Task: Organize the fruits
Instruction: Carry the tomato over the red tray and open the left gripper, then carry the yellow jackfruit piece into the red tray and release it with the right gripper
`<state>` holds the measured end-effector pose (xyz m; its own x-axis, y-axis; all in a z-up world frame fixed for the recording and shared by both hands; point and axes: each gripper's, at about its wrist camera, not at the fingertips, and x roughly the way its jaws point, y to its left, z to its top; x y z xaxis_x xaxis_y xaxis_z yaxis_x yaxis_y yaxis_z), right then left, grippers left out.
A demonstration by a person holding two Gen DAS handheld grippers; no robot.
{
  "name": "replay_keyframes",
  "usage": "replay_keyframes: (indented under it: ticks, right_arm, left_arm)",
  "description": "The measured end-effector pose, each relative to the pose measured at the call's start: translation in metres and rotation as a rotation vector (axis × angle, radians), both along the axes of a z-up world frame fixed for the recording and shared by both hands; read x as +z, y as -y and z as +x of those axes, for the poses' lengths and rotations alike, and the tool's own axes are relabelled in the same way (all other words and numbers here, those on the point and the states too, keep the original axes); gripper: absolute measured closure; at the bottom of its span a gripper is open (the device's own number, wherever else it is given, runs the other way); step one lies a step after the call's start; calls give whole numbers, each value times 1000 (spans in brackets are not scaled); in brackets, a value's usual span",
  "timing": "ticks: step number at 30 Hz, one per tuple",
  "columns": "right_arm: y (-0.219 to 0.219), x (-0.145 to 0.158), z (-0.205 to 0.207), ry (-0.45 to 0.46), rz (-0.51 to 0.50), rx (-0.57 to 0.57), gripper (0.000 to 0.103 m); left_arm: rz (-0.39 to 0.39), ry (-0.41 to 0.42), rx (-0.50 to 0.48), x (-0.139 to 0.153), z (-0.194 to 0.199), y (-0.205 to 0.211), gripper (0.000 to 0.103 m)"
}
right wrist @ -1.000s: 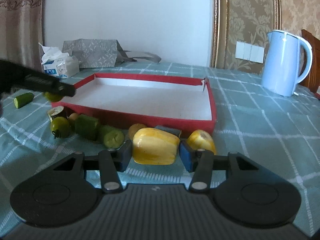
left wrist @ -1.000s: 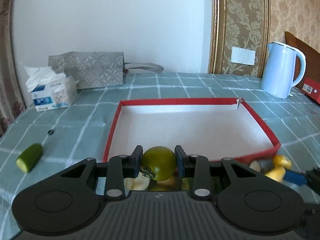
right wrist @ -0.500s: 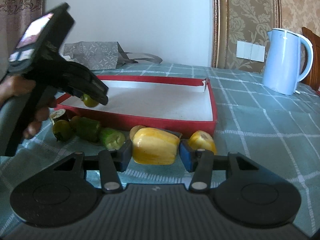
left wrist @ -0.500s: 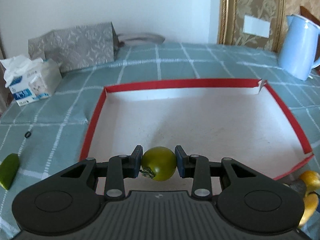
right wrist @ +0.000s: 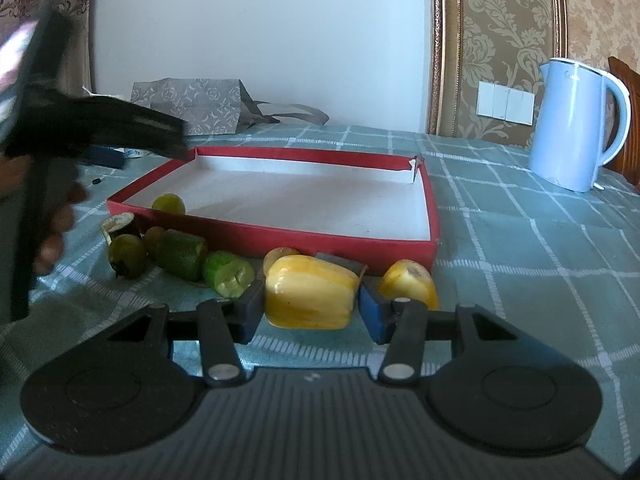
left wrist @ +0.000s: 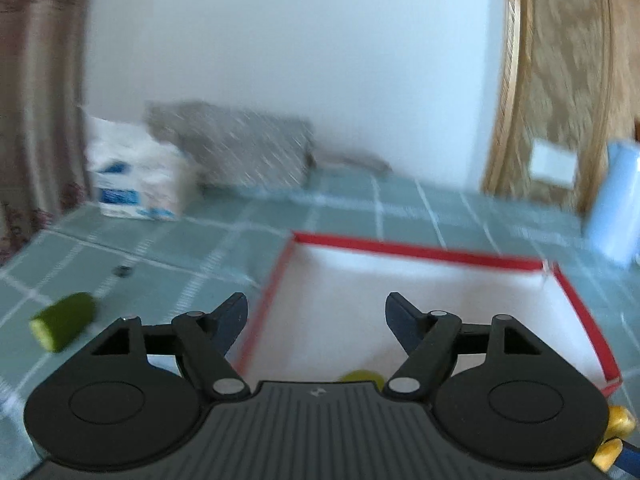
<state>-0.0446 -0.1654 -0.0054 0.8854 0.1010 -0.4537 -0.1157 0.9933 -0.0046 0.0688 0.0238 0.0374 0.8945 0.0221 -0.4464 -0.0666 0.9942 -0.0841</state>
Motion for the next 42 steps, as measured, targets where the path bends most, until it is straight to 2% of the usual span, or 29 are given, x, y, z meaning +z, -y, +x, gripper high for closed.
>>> replay_keyframes:
  ticks: [6, 13, 19, 25, 30, 34, 37, 42]
  right_arm:
    - [-1, -1, 1, -9, -1, 1, 54]
    - [0, -2, 2, -22, 11, -4, 54]
    - [4, -4, 3, -47, 32, -17, 54]
    - [0, 3, -4, -8, 2, -1, 54]
    - [-3, 21, 2, 25, -23, 11, 54]
    - [-2, 41, 30, 40, -55, -17, 54]
    - [2, 46, 68, -16, -49, -34, 54]
    - [10, 35, 126, -122, -35, -74, 54]
  left_arm:
    - [-2, 61, 147, -10, -33, -40, 24]
    - [-62, -39, 237, -26, -30, -70, 23]
    - [-37, -92, 256, -33, -30, -72, 22]
    - [-61, -179, 244, -42, -20, -76, 22]
    - [-66, -183, 241, -43, -21, -76, 22]
    - [-48, -188, 238, -44, -19, -74, 22]
    - [-40, -190, 234, -43, -19, -73, 22]
    - [-33, -191, 226, -44, -18, -72, 21]
